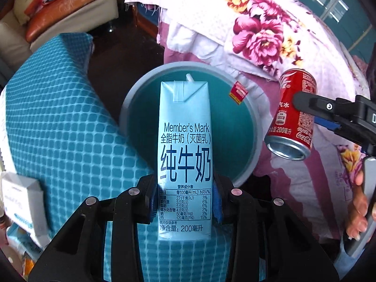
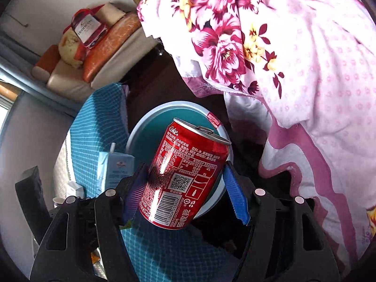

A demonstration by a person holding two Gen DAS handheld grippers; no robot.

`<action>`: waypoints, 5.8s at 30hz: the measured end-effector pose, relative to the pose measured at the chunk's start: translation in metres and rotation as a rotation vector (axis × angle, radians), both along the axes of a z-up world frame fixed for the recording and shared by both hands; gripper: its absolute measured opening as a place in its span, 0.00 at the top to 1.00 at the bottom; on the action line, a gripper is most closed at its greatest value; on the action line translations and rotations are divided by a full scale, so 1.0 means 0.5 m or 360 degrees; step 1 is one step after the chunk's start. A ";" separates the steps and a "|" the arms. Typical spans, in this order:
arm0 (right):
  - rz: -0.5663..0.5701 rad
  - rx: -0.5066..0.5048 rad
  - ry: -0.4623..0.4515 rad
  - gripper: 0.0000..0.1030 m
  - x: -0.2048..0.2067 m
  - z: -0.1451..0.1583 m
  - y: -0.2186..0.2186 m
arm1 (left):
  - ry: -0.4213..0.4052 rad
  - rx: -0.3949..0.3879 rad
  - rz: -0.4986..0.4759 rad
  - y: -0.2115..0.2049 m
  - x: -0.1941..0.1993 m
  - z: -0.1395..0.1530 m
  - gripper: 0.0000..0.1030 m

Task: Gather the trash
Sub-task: 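Drop the can into the teal bin with the right gripper while the left drops the carton, then grasp the orange snack bag with the right gripper while the left grasps the water bottle, then carry the snack bag over the bin with the right gripper while the left carries the bottle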

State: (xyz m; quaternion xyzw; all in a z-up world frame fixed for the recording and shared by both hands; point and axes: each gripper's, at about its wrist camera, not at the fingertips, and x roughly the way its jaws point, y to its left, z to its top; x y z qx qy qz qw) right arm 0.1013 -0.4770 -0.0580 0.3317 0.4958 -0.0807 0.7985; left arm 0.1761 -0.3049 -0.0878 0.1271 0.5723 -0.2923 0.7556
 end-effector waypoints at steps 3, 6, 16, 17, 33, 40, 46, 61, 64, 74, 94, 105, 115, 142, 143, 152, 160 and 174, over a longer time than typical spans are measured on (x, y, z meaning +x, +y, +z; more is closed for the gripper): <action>0.0004 -0.0007 0.0019 0.39 0.008 -0.011 0.004 | 0.0015 -0.0002 0.0018 -0.002 0.008 -0.006 0.57; 0.0009 0.0003 0.0037 0.39 0.018 -0.020 0.006 | -0.0023 0.0013 0.0025 -0.001 0.011 -0.009 0.43; 0.0051 -0.0015 0.0067 0.40 0.036 -0.026 0.021 | -0.0051 -0.0072 0.0094 0.039 0.006 0.029 0.21; 0.0056 -0.0016 0.0072 0.40 0.040 -0.026 0.025 | -0.0066 -0.0075 0.0106 0.045 0.003 0.035 0.18; 0.0174 -0.0052 0.0172 0.30 0.059 -0.035 0.092 | -0.0047 -0.0132 0.0294 0.182 -0.027 0.057 0.13; 0.0190 -0.0116 0.0121 0.26 0.041 -0.002 0.125 | -0.0063 -0.0167 0.0322 0.215 -0.058 0.077 0.13; 0.0309 -0.0175 0.0091 0.26 0.014 0.021 0.192 | -0.0078 -0.0195 0.0386 0.273 -0.106 0.095 0.13; 0.0672 -0.0183 0.0130 0.25 -0.057 0.047 0.441 | -0.0202 -0.0162 0.0735 0.542 -0.258 0.150 0.13; 0.0737 -0.0187 0.0128 0.25 -0.068 0.051 0.481 | -0.0208 -0.0132 0.0869 0.616 -0.290 0.144 0.13; 0.0897 -0.0185 0.0162 0.25 -0.086 0.045 0.581 | -0.0068 -0.0101 0.1143 0.735 -0.338 0.063 0.12; 0.1165 -0.0158 0.0185 0.25 -0.036 -0.014 0.749 | -0.0027 -0.0140 0.1071 0.808 -0.377 0.012 0.07; 0.1236 -0.0159 0.0214 0.21 -0.023 -0.063 0.815 | 0.0011 -0.0169 0.1063 0.843 -0.377 0.000 0.06; 0.1237 -0.0148 0.0220 0.51 -0.068 -0.039 0.804 | -0.0024 -0.0136 0.1129 0.827 -0.369 0.002 0.22; 0.0750 -0.0049 -0.0084 0.51 -0.074 0.090 0.478 | -0.0268 -0.0266 0.0810 0.665 -0.340 0.181 0.27; 0.0725 -0.0050 -0.0095 0.51 -0.072 0.095 0.464 | -0.0286 -0.0265 0.0785 0.647 -0.328 0.189 0.27; 0.0413 -0.0090 -0.0159 0.51 -0.059 0.112 0.288 | -0.0283 -0.0307 0.0554 0.464 -0.201 0.202 0.27; 0.0216 -0.0122 -0.0161 0.51 -0.053 0.095 0.150 | -0.0218 -0.0288 0.0346 0.264 -0.091 0.162 0.27; 0.0038 -0.0132 -0.0074 0.51 -0.026 0.043 0.017 | -0.0165 -0.0213 0.0195 0.075 0.008 0.082 0.29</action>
